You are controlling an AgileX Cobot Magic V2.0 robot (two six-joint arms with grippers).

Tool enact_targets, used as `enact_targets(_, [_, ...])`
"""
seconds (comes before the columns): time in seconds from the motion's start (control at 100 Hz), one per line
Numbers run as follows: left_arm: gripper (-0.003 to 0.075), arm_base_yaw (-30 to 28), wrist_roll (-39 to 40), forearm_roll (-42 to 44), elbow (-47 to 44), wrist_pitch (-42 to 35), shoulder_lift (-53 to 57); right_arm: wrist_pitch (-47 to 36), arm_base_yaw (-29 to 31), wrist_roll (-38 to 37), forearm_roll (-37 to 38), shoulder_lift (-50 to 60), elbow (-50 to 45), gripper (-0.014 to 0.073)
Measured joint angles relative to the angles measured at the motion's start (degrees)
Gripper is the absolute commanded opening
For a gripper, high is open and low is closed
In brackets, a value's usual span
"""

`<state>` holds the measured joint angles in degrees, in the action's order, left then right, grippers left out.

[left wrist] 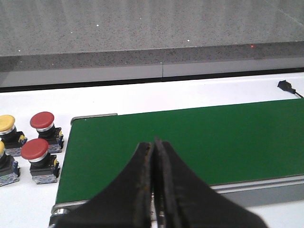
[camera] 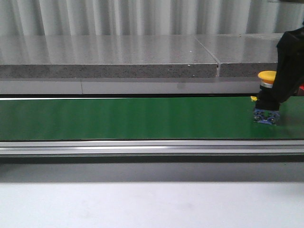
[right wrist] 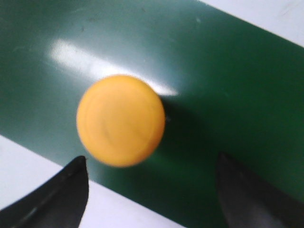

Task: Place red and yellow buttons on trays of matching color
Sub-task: 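Move the right gripper over the yellow button at the belt's end and grasp it, then lower the yellow button into the yellow tray and open the right gripper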

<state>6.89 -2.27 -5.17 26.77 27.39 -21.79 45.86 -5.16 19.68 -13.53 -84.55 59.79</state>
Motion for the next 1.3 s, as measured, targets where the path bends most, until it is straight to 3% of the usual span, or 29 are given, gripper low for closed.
enact_targets(0.2, [-0.0020, 0.0, 0.0, 0.0, 0.0, 0.0, 0.0, -0.7, 0.0, 0.0, -0.2, -4.5, 3.8, 0.0506])
enact_targets(0.42, [-0.0020, 0.0, 0.0, 0.0, 0.0, 0.0, 0.0, 0.2, 0.0, 0.0, -0.3, -6.3, 4.1, 0.0137])
enact_targets(0.49, [-0.0020, 0.0, 0.0, 0.0, 0.0, 0.0, 0.0, 1.3, 0.0, 0.0, -0.3, -6.3, 4.3, 0.0081])
enact_targets(0.65, [-0.0020, 0.0, 0.0, 0.0, 0.0, 0.0, 0.0, 3.6, 0.6, -0.7, -0.3, -4.5, 4.7, 0.0078])
enact_targets(0.81, [-0.0020, 0.0, 0.0, 0.0, 0.0, 0.0, 0.0, 4.7, 5.8, -4.4, 1.6, 0.7, 6.1, 0.0078])
enact_targets(1.05, [-0.0020, 0.0, 0.0, 0.0, 0.0, 0.0, 0.0, 5.4, 23.4, -11.9, 10.0, 6.2, 6.5, 0.0078])
enact_targets(1.3, [-0.0020, 0.0, 0.0, 0.0, 0.0, 0.0, 0.0, 0.9, 39.9, -17.8, 11.5, 4.5, 6.5, 0.0078])
